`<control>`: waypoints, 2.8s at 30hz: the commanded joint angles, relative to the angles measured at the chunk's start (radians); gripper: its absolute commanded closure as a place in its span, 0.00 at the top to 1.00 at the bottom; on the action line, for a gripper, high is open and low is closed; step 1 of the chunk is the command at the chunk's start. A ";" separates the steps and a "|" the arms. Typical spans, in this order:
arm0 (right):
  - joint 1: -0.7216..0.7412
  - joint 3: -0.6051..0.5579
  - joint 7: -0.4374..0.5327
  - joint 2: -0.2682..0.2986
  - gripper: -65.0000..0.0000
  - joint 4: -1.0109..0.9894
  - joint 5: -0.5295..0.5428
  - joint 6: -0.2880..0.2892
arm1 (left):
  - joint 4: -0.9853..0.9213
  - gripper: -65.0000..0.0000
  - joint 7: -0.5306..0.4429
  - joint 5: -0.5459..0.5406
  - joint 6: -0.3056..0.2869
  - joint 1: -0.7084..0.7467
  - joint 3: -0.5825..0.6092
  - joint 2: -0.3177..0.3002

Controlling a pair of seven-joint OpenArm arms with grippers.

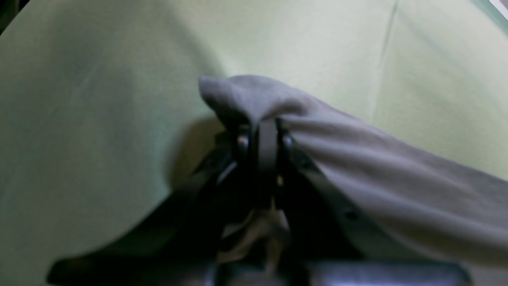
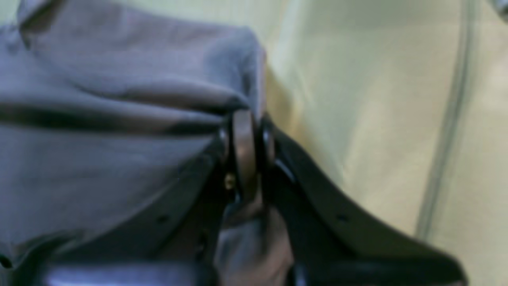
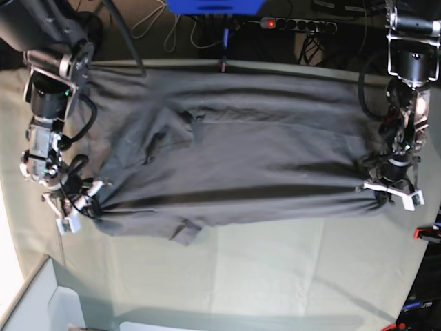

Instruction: Layout the t-shirt on the table in an organized manner, then fold the t-shirt properly

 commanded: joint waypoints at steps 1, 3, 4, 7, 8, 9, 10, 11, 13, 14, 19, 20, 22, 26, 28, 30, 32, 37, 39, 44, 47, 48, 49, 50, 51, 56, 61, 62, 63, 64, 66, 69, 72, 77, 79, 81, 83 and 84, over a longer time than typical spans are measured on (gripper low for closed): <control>0.000 0.003 0.018 -0.006 0.00 0.056 0.013 0.014 | 0.013 0.00 -0.029 0.000 0.002 -0.022 -0.005 -0.017; -0.041 0.004 0.018 -0.018 0.00 0.137 0.013 0.014 | 0.013 0.00 -0.029 0.000 0.002 -0.022 -0.005 -0.017; -0.068 0.004 0.016 -0.021 0.00 0.177 0.013 0.014 | 0.013 0.00 -0.029 0.000 0.002 -0.022 -0.005 -0.017; -0.152 0.004 0.014 -0.050 0.00 0.300 0.053 0.014 | 0.017 0.00 -0.029 0.000 0.004 -0.020 -0.005 -0.019; -0.183 0.004 0.013 -0.052 0.00 0.343 0.070 0.014 | 0.019 0.00 -0.029 0.000 0.004 -0.019 -0.007 -0.019; -0.209 0.004 0.013 -0.053 0.00 0.372 0.084 0.014 | 0.020 0.00 -0.029 0.000 0.004 -0.017 -0.007 -0.021; -0.236 0.004 0.013 -0.055 0.00 0.407 0.099 0.014 | 0.023 0.00 -0.029 0.000 0.004 -0.005 -0.010 -0.021; -0.273 0.004 0.013 -0.056 0.00 0.444 0.113 0.014 | 0.027 0.00 -0.029 -0.001 0.004 0.006 -0.010 -0.021; -0.341 0.004 0.013 -0.056 0.00 0.512 0.137 0.014 | 0.030 0.00 -0.029 -0.001 0.002 0.023 -0.011 -0.021; -0.374 0.004 0.013 -0.056 0.00 0.538 0.145 0.014 | 0.037 0.00 -0.029 -0.001 0.002 0.030 -0.013 -0.022; -0.546 0.003 0.014 -0.058 0.00 0.667 0.223 0.014 | 0.093 0.00 -0.029 -0.010 0.002 0.119 -0.014 -0.050; -0.578 0.001 0.014 -0.058 0.00 0.685 0.246 0.014 | 0.106 0.00 -0.029 -0.010 0.002 0.141 -0.016 -0.053; -0.621 -0.002 0.018 -0.056 0.00 0.694 0.262 0.014 | 0.112 0.00 -0.031 -0.010 0.002 0.167 -0.016 -0.056; -0.667 -0.004 0.014 -0.058 0.00 0.688 0.260 0.014 | 0.111 0.00 -0.031 -0.007 0.002 0.181 -0.016 -0.054; -0.684 -0.004 0.014 -0.058 0.00 0.673 0.260 0.014 | 0.112 0.00 -0.031 -0.010 0.002 0.188 -0.016 -0.054; -0.694 -0.004 0.014 -0.058 0.00 0.661 0.260 0.014 | 0.112 0.00 -0.031 -0.010 0.002 0.188 -0.016 -0.053; -0.698 -0.004 0.014 -0.058 0.00 0.658 0.260 0.014 | 0.112 0.00 -0.031 -0.010 0.002 0.190 -0.016 -0.053; -0.714 -0.004 0.014 -0.056 0.10 0.659 0.259 0.014 | 0.109 0.00 -0.031 -0.009 0.002 0.193 -0.016 -0.050; -0.715 -0.001 0.014 -0.055 0.22 0.659 0.259 0.014 | 0.109 0.00 -0.031 -0.009 0.002 0.204 -0.016 -0.048; -0.726 0.038 0.014 -0.052 0.48 0.676 0.263 0.014 | 0.109 0.01 -0.031 -0.009 0.000 0.204 -0.016 -0.048; -0.727 0.131 0.014 -0.092 0.52 0.724 0.265 0.014 | 0.109 0.01 -0.029 -0.007 0.000 0.216 -0.014 -0.050; -0.727 0.165 0.019 -0.107 0.52 0.742 0.265 0.014 | 0.112 0.01 -0.029 -0.007 0.000 0.222 -0.014 -0.051; -0.724 0.193 0.019 -0.116 0.52 0.757 0.265 0.014 | 0.116 0.01 -0.029 -0.010 0.000 0.227 -0.014 -0.051; -0.718 0.213 0.016 -0.121 0.52 0.771 0.265 0.014 | 0.117 0.01 -0.029 -0.010 0.000 0.233 -0.014 -0.053; -0.718 0.222 0.014 -0.124 0.52 0.782 0.265 0.014 | 0.117 0.01 -0.029 -0.010 0.000 0.237 -0.014 -0.053; -0.674 0.184 0.014 -0.119 0.53 0.799 0.259 0.014 | 0.117 0.25 -0.029 -0.010 0.002 0.251 -0.014 -0.054; -0.608 0.153 0.011 -0.119 0.53 0.793 0.257 0.014 | 0.119 0.46 -0.033 -0.010 0.008 0.274 -0.016 -0.054; -0.589 0.144 0.001 -0.119 0.53 0.791 0.257 0.014 | 0.119 0.46 -0.034 -0.010 0.008 0.279 -0.016 -0.054; -0.571 0.136 -0.025 -0.119 0.53 0.791 0.257 0.014 | 0.119 0.46 -0.034 -0.010 0.008 0.279 -0.016 -0.054; -0.554 0.124 -0.053 -0.119 0.53 0.791 0.257 0.014 | 0.119 0.46 -0.036 -0.012 0.008 0.279 -0.016 -0.054; -0.511 0.090 -0.144 -0.118 0.53 0.791 0.257 0.014 | 0.119 0.47 -0.036 -0.012 0.008 0.280 -0.017 -0.054; -0.451 0.030 -0.268 -0.105 0.53 0.791 0.257 0.014 | 0.119 0.47 -0.031 -0.012 0.010 0.282 -0.042 -0.050; -0.413 -0.027 -0.346 -0.105 0.53 0.794 0.257 0.014 | 0.119 0.57 -0.029 -0.012 0.010 0.284 -0.111 -0.040; -0.396 -0.070 -0.368 -0.107 0.52 0.797 0.257 0.014 | 0.120 0.74 -0.029 -0.012 0.000 0.303 -0.142 -0.037; -0.397 -0.082 -0.366 -0.107 0.52 0.794 0.257 0.014 | 0.148 0.74 -0.029 -0.012 0.000 0.303 -0.142 -0.039; -0.399 -0.091 -0.366 -0.107 0.52 0.791 0.257 0.014 | 0.195 0.74 -0.029 -0.012 0.000 0.305 -0.142 -0.040; -0.399 -0.091 -0.366 -0.108 0.52 0.791 0.257 0.014 | 0.231 0.74 -0.029 -0.012 0.000 0.303 -0.143 -0.040; -0.399 -0.091 -0.366 -0.108 0.52 0.791 0.257 0.014 | 0.251 0.73 -0.029 -0.010 0.004 0.299 -0.143 -0.042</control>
